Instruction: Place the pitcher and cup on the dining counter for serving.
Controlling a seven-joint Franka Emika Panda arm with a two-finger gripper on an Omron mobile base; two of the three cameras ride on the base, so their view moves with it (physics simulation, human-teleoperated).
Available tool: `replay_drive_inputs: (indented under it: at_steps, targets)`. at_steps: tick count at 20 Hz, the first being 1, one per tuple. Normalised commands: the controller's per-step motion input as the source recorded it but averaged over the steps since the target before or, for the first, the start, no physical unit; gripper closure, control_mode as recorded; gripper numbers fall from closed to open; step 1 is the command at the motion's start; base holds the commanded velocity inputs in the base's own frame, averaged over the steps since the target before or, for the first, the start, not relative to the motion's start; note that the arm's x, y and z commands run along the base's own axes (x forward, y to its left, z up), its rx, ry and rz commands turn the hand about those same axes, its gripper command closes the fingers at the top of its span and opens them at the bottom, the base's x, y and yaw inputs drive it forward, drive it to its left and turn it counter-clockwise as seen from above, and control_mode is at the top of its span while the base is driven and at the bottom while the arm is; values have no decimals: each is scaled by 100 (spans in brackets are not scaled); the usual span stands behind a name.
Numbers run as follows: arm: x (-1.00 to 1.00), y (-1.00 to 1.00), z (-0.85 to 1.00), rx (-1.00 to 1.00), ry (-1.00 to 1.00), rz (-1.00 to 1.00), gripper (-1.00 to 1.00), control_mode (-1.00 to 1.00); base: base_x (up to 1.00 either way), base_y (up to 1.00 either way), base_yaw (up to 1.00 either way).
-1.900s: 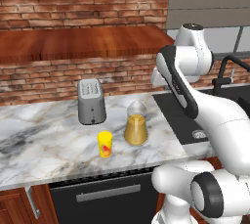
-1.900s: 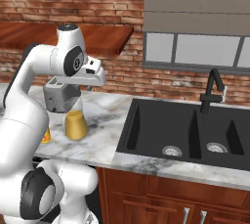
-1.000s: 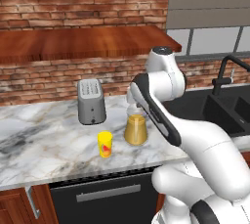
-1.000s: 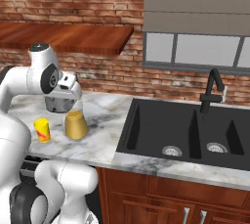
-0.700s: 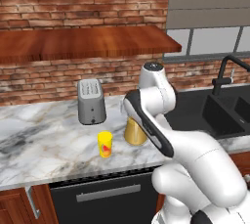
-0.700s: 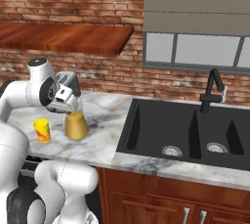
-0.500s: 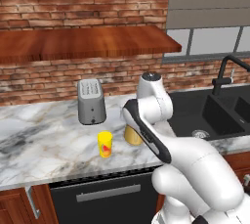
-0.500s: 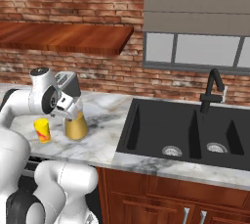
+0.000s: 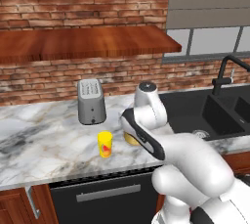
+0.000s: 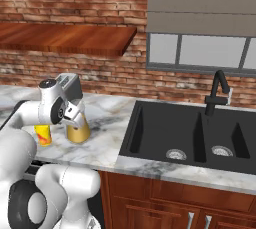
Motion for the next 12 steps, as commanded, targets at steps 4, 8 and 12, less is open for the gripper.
replay_drive_inputs:
  at_steps: [4,8,12]
  targets:
    - [33,1,-10,0,0,-1,-100,-100,0,0,0]
    - [27,15,0,0,0,-1,-100,-100,0,0,0]
    - [17,12,-6,0,0,-1,-100,-100,0,0,0]
